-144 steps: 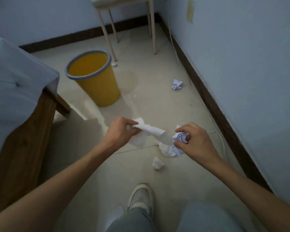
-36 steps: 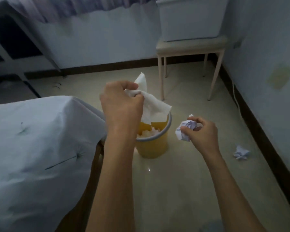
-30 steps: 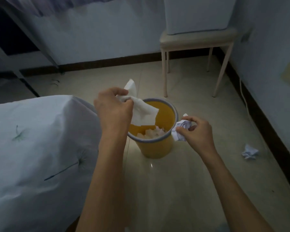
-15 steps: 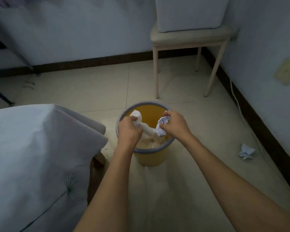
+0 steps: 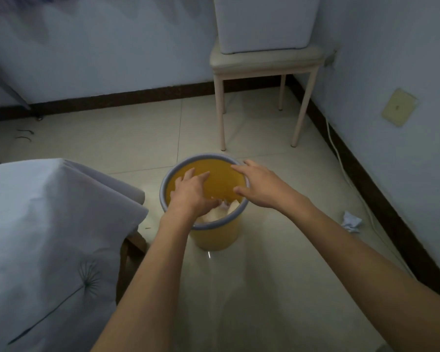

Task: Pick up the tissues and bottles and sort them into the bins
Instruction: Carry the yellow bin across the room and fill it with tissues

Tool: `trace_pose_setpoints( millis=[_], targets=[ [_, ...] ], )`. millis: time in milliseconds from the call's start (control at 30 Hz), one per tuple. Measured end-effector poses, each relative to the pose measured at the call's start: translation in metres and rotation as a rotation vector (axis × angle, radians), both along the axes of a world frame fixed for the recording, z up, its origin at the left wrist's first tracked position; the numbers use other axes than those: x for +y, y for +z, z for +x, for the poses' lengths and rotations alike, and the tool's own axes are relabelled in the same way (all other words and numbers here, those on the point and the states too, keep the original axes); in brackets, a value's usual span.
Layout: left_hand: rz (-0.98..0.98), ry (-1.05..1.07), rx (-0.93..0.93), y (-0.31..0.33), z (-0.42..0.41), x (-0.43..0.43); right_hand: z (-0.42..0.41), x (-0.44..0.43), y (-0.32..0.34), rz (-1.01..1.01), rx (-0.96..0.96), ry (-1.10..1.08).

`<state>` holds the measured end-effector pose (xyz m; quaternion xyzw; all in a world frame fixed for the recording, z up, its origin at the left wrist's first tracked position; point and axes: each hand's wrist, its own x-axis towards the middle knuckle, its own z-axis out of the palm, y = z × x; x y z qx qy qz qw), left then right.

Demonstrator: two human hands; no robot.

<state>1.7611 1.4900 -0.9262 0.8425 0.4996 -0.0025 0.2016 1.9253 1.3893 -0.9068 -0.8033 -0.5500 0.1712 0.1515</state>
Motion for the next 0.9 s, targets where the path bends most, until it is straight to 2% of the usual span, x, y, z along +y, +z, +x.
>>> trace_pose_setpoints(
  millis=[167,267,367,567,667,767,900],
  targets=[
    [0.209,-0.181,-0.051,0.029,0.043,-0.05,0.021,-0.053,0.031,0.004,-0.09,0.038],
    [0.215,-0.272,-0.064,0.031,0.077,-0.082,0.045,-0.094,0.034,-0.006,-0.154,0.014],
    [0.208,-0.372,0.027,0.019,0.109,-0.114,0.071,-0.139,0.021,-0.009,-0.197,-0.063],
    [0.228,-0.579,0.158,-0.013,0.178,-0.187,0.115,-0.247,-0.024,-0.041,-0.24,-0.245],
    [0.273,-0.738,0.14,-0.035,0.196,-0.228,0.121,-0.305,-0.054,-0.047,-0.236,-0.329],
    [0.255,-0.858,0.09,-0.074,0.188,-0.258,0.123,-0.361,-0.093,-0.1,-0.235,-0.419],
    [0.181,-0.942,0.181,-0.133,0.152,-0.297,0.108,-0.416,-0.151,-0.233,-0.196,-0.474]
  ],
)
